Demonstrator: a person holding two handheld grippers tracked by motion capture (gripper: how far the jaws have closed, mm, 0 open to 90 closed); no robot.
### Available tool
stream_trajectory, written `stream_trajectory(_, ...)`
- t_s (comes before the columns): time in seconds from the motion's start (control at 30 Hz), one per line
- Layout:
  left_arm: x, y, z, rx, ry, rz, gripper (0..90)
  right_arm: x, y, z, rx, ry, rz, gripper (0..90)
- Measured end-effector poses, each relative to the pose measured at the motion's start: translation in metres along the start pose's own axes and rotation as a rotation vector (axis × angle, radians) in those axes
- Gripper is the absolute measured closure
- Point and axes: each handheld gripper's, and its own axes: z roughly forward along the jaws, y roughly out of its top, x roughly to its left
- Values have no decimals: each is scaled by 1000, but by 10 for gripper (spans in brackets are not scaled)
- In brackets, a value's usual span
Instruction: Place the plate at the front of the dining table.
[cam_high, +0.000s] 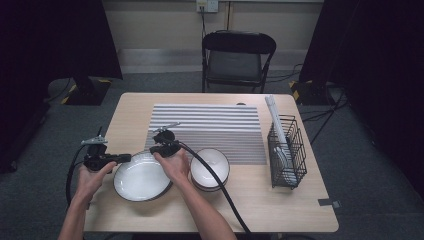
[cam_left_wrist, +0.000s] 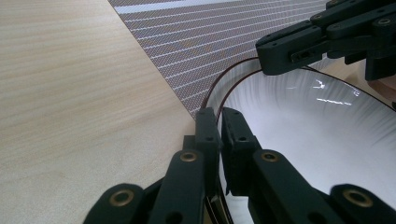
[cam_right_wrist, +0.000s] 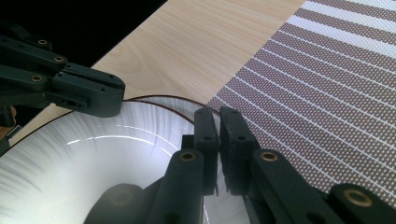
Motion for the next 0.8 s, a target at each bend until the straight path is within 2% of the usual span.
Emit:
stream_trajectory(0.03,0,0,0,0,0,0,864,0,0,0,0,0,0,853)
stream_trajectory(0.07,0,0,-1,-3,8,9,865,0,0,1,25,-8,-12,793)
stream_trajectory(0.1,0,0,-1,-3,8,9,866,0,0,1,25,-8,-12,793)
stream_trajectory(0.13,1,0,-2,-6,20,14,868,-2,-2,0,35,-31,-19,783)
stream_trajectory(0.17,2,0,-3,-4,22,13,868,-2,-2,0,35,-31,-19,783)
stream_trajectory(0.2,2,0,-3,-8,16,3,869,-5,-2,-1,22,-13,4,770)
stream_trajectory(0.3,2,0,-3,-9,21,11,869,-3,-2,-2,28,-23,-13,751)
stream_trajectory(0.4,2,0,-3,-10,20,8,870,-3,-2,-2,29,-22,-13,750)
stream_trajectory(0.47,3,0,-3,-8,12,2,870,-3,-2,-2,34,-34,-20,791)
stream_trajectory(0.73,4,0,-3,-3,6,-4,859,-3,-2,-1,31,-33,-24,798)
stream_trajectory(0.8,3,0,-2,-9,1,-6,818,-3,-2,-1,29,-37,-28,797)
